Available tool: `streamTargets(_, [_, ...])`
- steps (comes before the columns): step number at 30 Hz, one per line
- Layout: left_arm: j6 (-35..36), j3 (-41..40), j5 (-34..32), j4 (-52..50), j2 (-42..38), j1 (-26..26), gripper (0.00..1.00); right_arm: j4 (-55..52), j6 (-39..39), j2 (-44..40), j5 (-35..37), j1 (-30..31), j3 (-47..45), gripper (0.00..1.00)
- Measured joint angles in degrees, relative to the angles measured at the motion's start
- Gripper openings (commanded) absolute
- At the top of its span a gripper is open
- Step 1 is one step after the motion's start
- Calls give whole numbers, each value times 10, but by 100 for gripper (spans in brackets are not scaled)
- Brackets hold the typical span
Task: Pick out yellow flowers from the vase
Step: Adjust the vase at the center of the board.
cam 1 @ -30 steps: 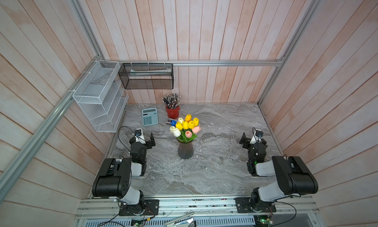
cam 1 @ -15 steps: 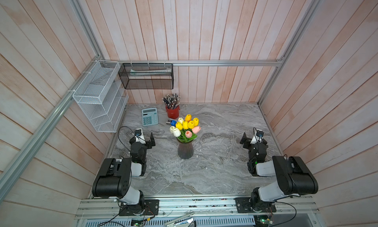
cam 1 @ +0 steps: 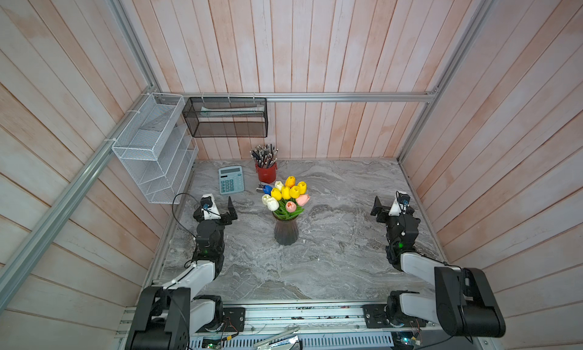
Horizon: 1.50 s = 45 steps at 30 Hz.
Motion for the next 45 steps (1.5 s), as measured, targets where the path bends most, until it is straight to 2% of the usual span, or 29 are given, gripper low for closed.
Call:
streamTargets(7, [-51,28,-13,-185,-164,-73,98,-108,21,-77,-115,12,30,97])
streamTargets(11, [-84,46,16,-275,-211,-97,93,-164,35,-110,-187,18,51,95])
streamTargets(15, [-113,96,63,-354,-202,-113,87,-196,51,-129,-257,23,71,93])
streamTargets(18, [-128,141,114,-402,-183,-123,82,-217,61,-129,-306,34,90,88])
streamTargets(25, [-157,187,222,-492,-172,-132,75,-246,76,-97,-391,92,133,76])
streamTargets(30, [-166,189,269,-544,-195,-132,72,-246,90,-68,-427,124,144,65])
streamTargets(35, [-167,194,332,-561,-184,-132,67,-248,113,-27,-451,150,171,54])
streamTargets(39, [-173,194,376,-561,-165,-132,60,-255,132,7,-460,181,216,50])
streamTargets(45, [-188,195,408,-548,-143,-132,50,-263,159,38,-468,228,254,46])
